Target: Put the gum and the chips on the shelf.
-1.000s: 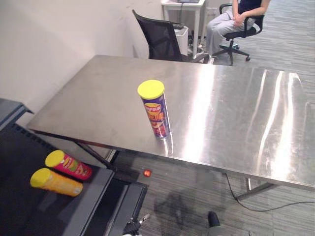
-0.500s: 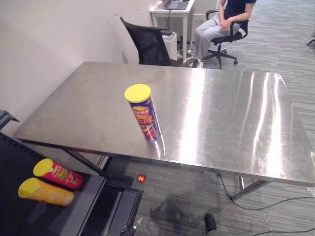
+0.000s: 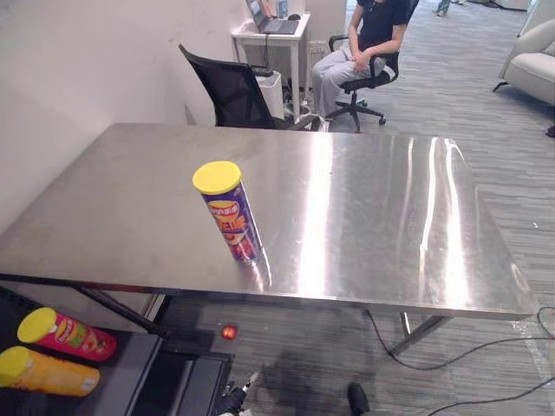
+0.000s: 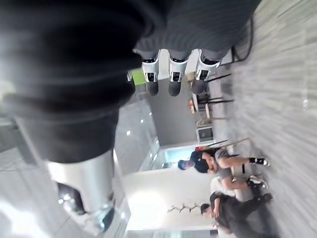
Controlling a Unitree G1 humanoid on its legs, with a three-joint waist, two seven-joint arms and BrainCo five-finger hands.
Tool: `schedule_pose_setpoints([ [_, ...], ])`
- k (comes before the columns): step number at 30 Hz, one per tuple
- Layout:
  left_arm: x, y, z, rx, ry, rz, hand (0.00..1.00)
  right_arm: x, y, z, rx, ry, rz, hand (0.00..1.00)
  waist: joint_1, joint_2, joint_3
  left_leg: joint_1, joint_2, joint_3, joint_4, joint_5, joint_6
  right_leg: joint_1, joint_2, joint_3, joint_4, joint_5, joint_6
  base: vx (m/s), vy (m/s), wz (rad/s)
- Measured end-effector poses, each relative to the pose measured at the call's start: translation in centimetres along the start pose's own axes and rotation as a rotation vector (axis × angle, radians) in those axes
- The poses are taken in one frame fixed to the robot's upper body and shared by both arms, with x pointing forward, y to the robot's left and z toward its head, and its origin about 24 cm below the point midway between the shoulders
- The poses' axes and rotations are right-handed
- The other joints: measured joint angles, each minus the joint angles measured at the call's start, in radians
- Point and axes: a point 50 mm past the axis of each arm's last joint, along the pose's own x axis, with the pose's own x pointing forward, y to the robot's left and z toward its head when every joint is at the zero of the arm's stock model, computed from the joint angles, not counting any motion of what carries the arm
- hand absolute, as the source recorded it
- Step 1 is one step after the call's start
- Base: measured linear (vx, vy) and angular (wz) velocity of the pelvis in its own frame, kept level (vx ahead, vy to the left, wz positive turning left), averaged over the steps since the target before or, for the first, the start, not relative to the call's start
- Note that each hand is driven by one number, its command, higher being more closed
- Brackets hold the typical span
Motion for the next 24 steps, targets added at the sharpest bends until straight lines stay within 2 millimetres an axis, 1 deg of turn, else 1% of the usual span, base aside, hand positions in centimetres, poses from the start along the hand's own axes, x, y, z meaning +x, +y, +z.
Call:
schedule_pose_setpoints([
  [1,0.0,-0.1,0.0,0.010,-0.001,-0.008,0.00,-0.1,0.6,0.2,-0.004,-0.014,0.026,0.00,0.001,-0.001,0.000,-0.001,0.000,0.000,-0.001,0.000,-0.001,-0.001,0.001,-0.001,0.000,-0.001,-0.001,-0.06,-0.096,-0.01],
  [2,0.0,-0.2,0.0,0.026,0.000,-0.020,0.00,-0.3,1.8,0.7,-0.011,-0.039,0.084,0.00,0.009,-0.004,0.002,-0.005,0.000,-0.001,-0.005,0.002,-0.003,-0.007,0.001,-0.002,0.000,-0.001,-0.001,-0.04,-0.072,0.00],
  [3,0.0,-0.4,0.0,0.040,0.000,-0.033,0.00,-0.7,3.0,1.2,-0.014,-0.063,0.145,0.00,0.011,0.002,-0.002,-0.016,-0.002,-0.003,-0.006,0.003,-0.004,-0.015,0.000,-0.002,0.000,0.000,-0.001,-0.02,-0.077,0.01],
  [4,0.0,-0.6,0.0,0.050,0.000,-0.043,0.00,-0.9,3.7,1.4,-0.016,-0.073,0.192,0.00,0.011,0.004,-0.001,-0.017,-0.003,-0.006,-0.007,0.004,-0.004,-0.016,0.000,-0.003,0.000,0.001,-0.001,-0.01,-0.056,0.03],
  [5,0.0,-0.8,-0.1,0.082,0.000,-0.059,0.00,-1.4,5.2,1.6,-0.025,-0.087,0.293,0.00,0.011,0.009,0.000,-0.019,-0.004,-0.011,-0.009,0.004,-0.004,-0.015,-0.001,-0.006,-0.001,0.001,-0.001,-0.01,-0.054,0.06],
  [6,0.0,-0.8,-0.1,0.094,0.001,-0.067,0.00,-1.7,6.0,1.6,-0.027,-0.089,0.346,0.00,0.011,0.011,0.000,-0.021,-0.004,-0.016,-0.011,0.005,-0.005,-0.015,-0.001,-0.009,-0.002,0.001,-0.001,-0.02,-0.054,0.13],
  [8,0.0,-0.9,0.0,0.133,0.000,-0.094,0.00,-3.3,9.0,1.5,-0.017,-0.084,0.558,0.00,0.011,0.010,0.001,-0.036,-0.007,-0.044,-0.012,0.010,-0.002,-0.015,-0.007,-0.028,-0.006,0.001,-0.001,-0.02,-0.054,0.24],
  [9,0.0,-1.0,0.0,0.137,-0.001,-0.099,0.00,-3.7,9.6,1.6,-0.016,-0.086,0.609,0.00,0.013,0.010,0.001,-0.038,-0.010,-0.053,-0.013,0.010,-0.001,-0.014,-0.010,-0.032,-0.008,0.002,0.001,-0.03,-0.046,0.31],
  [12,0.0,-1.0,0.2,0.162,-0.005,-0.111,0.00,-5.9,12.6,2.3,0.013,-0.117,0.831,0.00,0.015,0.006,0.004,-0.056,-0.025,-0.092,-0.013,0.014,0.005,-0.007,-0.024,-0.064,-0.018,0.004,0.004,-0.05,-0.043,0.29],
  [13,0.1,-0.9,0.3,0.171,-0.007,-0.110,0.00,-6.3,13.2,2.4,0.021,-0.120,0.869,0.00,0.016,0.005,0.005,-0.056,-0.026,-0.093,-0.013,0.015,0.006,-0.006,-0.026,-0.065,-0.018,0.004,0.005,-0.05,-0.037,0.17],
  [14,0.1,-0.6,0.3,0.182,-0.007,-0.106,0.00,-7.2,14.1,2.5,0.033,-0.123,0.950,0.00,0.015,0.002,0.008,-0.056,-0.029,-0.105,-0.013,0.016,0.008,0.000,-0.032,-0.073,-0.019,0.005,0.005,-0.05,-0.035,0.21],
  [15,0.1,-0.4,0.5,0.197,-0.010,-0.107,0.00,-8.1,14.9,2.5,0.035,-0.122,1.025,0.00,0.017,-0.005,0.013,-0.056,-0.035,-0.123,-0.013,0.017,0.010,0.007,-0.038,-0.087,-0.019,0.005,0.006,-0.06,-0.033,0.22],
  [17,0.2,-0.1,0.8,0.209,-0.019,-0.105,0.00,-8.8,15.7,2.6,0.035,-0.129,1.099,0.00,0.018,-0.006,0.021,-0.058,-0.039,-0.141,-0.013,0.017,0.010,0.013,-0.045,-0.101,-0.019,0.006,0.007,-0.08,-0.039,0.23],
  [20,0.2,0.7,1.2,0.238,-0.033,-0.094,0.00,-9.7,16.6,2.8,0.028,-0.141,1.187,0.00,0.018,-0.024,0.044,-0.065,-0.040,-0.164,-0.011,0.019,0.012,0.019,-0.053,-0.120,-0.020,0.006,0.008,-0.08,-0.046,0.21],
  [22,0.2,1.0,1.0,0.246,-0.026,-0.089,0.00,-10.3,17.3,3.1,0.036,-0.154,1.239,0.00,0.019,-0.025,0.049,-0.069,-0.041,-0.172,-0.011,0.020,0.014,0.019,-0.055,-0.128,-0.020,0.006,0.008,-0.06,-0.052,0.12],
  [24,0.1,1.0,0.8,0.240,-0.025,-0.088,0.00,-11.1,18.3,3.6,0.046,-0.178,1.312,0.00,0.029,-0.017,0.055,-0.071,-0.044,-0.177,-0.011,0.021,0.016,0.020,-0.055,-0.132,-0.020,0.007,0.009,-0.03,-0.045,0.04],
])
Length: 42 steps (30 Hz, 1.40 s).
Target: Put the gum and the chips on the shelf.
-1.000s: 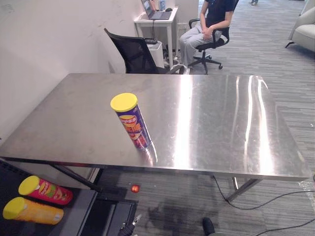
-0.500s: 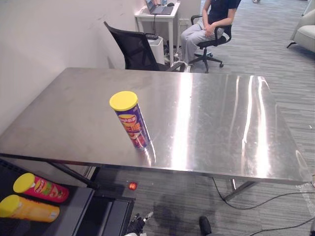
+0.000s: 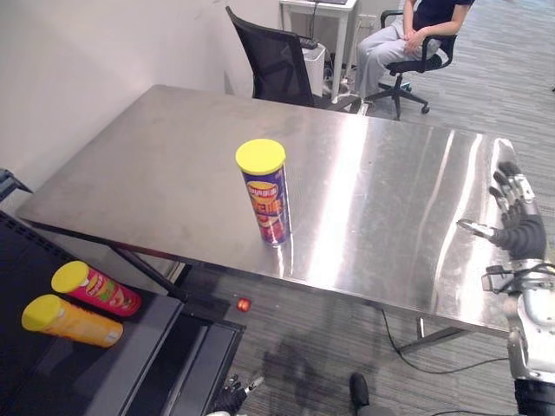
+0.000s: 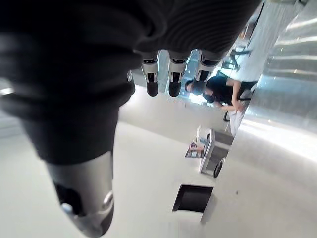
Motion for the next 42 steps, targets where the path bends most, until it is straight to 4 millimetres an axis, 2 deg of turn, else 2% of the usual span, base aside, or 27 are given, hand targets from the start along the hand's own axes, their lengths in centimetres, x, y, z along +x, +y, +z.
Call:
schedule_pose_setpoints([
  [5,0.0,-0.1,0.1,0.000,-0.002,-0.003,0.00,1.4,3.0,1.9,0.107,-0.100,0.129,0.00,0.011,0.004,0.004,-0.004,0.000,-0.018,0.000,0.003,0.004,0.002,0.000,-0.012,0.000,0.005,-0.003,-0.03,-0.050,0.06],
  [6,0.0,-0.1,0.1,0.000,-0.002,-0.002,0.00,1.9,4.2,2.7,0.142,-0.141,0.185,0.00,0.012,0.003,0.004,-0.006,-0.001,-0.021,0.000,0.004,0.007,0.001,-0.001,-0.022,0.000,0.013,-0.005,-0.05,-0.040,0.05],
  [15,0.1,-0.1,0.3,0.004,-0.008,0.005,0.00,2.9,8.4,4.5,0.228,-0.222,0.375,0.00,0.023,-0.006,0.010,-0.018,-0.012,-0.045,-0.001,0.013,0.021,0.002,-0.016,-0.045,0.000,0.020,-0.006,-0.06,-0.043,0.07],
  [21,0.2,0.0,0.5,0.006,-0.012,0.014,0.00,3.5,9.8,5.3,0.268,-0.246,0.426,0.00,0.024,-0.008,0.016,-0.027,-0.013,-0.059,0.003,0.017,0.022,0.002,-0.016,-0.058,0.000,0.022,-0.009,-0.04,-0.046,0.05],
  [28,0.2,-0.1,0.7,0.005,-0.017,0.014,0.00,4.3,11.3,4.6,0.276,-0.203,0.469,0.00,0.041,-0.008,0.016,-0.033,-0.014,-0.083,-0.002,0.027,0.025,0.010,-0.020,-0.085,0.000,0.023,-0.010,-0.03,-0.041,0.12],
  [34,0.3,-0.1,0.9,0.005,-0.025,0.020,0.00,4.9,11.9,4.1,0.308,-0.171,0.435,0.00,0.045,-0.011,0.024,-0.047,-0.020,-0.117,-0.002,0.036,0.029,0.018,-0.030,-0.118,-0.002,0.023,-0.010,-0.03,-0.033,0.15],
  [42,0.4,0.1,1.5,0.004,-0.048,0.035,0.00,4.7,12.7,2.1,0.328,-0.076,0.423,0.00,0.066,-0.025,0.036,-0.048,-0.024,-0.134,-0.021,0.051,0.028,0.020,-0.033,-0.148,-0.002,0.023,-0.010,-0.02,-0.029,0.06],
])
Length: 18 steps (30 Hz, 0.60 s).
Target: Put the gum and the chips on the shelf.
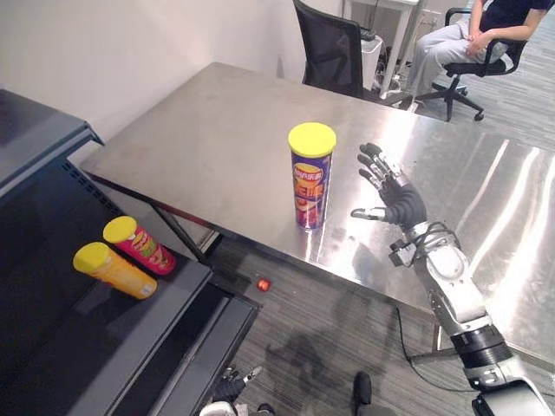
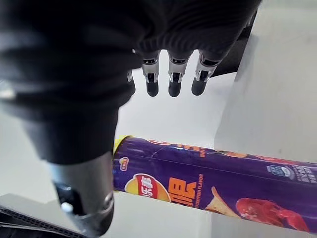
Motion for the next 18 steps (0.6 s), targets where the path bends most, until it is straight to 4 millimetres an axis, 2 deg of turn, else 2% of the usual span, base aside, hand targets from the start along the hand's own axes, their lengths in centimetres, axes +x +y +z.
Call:
schedule_pose_setpoints([
  [8,0.0,0.1,0.4,-0.002,-0.016,0.002,0.00,0.0,0.2,-1.4,0.019,0.062,-0.013,0.00,0.006,-0.007,0.011,-0.001,-0.001,-0.026,-0.003,0.002,0.001,0.013,-0.003,-0.033,-0.001,0.000,0.000,-0.02,-0.025,0.10],
  [18,0.1,0.1,0.7,-0.009,-0.032,0.004,0.00,0.8,-0.2,-1.8,0.012,0.086,-0.039,0.00,0.012,-0.003,0.031,-0.012,-0.003,-0.057,-0.034,0.026,0.000,0.010,-0.003,-0.073,-0.001,0.000,0.000,-0.01,-0.025,0.10],
])
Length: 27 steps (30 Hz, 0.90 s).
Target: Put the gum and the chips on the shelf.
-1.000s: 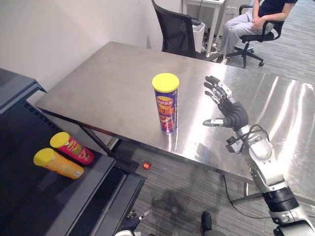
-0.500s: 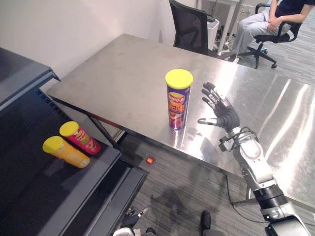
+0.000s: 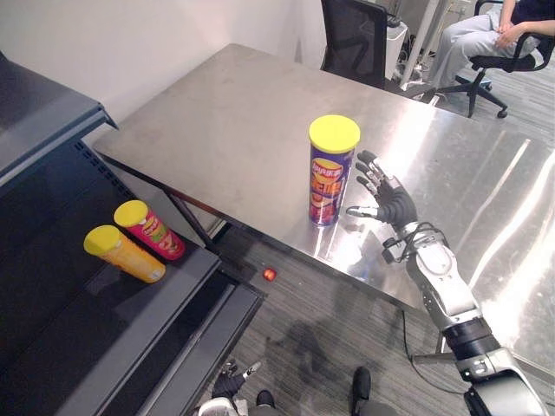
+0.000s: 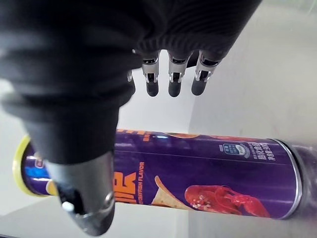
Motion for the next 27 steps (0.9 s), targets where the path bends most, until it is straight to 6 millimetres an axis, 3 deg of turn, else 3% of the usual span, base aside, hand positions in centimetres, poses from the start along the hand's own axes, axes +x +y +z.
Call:
schedule_pose_setpoints([
  [16,0.2,-0.1,0.9,-0.011,-0.032,0.005,0.00,2.4,0.0,0.8,-0.026,-0.021,-0.021,0.00,0.019,0.005,0.036,-0.027,-0.017,-0.042,-0.011,0.014,0.011,-0.005,-0.017,-0.043,-0.001,0.002,0.004,-0.02,-0.015,0.08],
  [17,0.2,-0.1,0.9,-0.011,-0.034,0.006,0.00,2.6,0.0,0.9,-0.023,-0.024,-0.020,1.00,0.019,0.004,0.036,-0.028,-0.018,-0.044,-0.011,0.014,0.012,-0.005,-0.018,-0.045,-0.001,0.002,0.004,-0.01,-0.010,0.06],
  [23,0.2,-0.2,1.0,-0.015,-0.037,0.007,0.00,4.3,0.4,2.6,-0.043,-0.078,0.009,1.00,0.027,0.004,0.036,-0.043,-0.025,-0.055,-0.010,0.022,0.024,-0.011,-0.028,-0.054,-0.001,0.012,0.006,-0.02,-0.009,0.08],
  [27,0.2,-0.2,1.1,-0.017,-0.039,0.009,0.00,4.6,1.1,2.6,-0.059,-0.075,0.046,1.00,0.032,0.004,0.036,-0.049,-0.021,-0.071,-0.010,0.030,0.032,-0.014,-0.030,-0.057,-0.001,0.045,0.000,-0.05,-0.002,0.05],
])
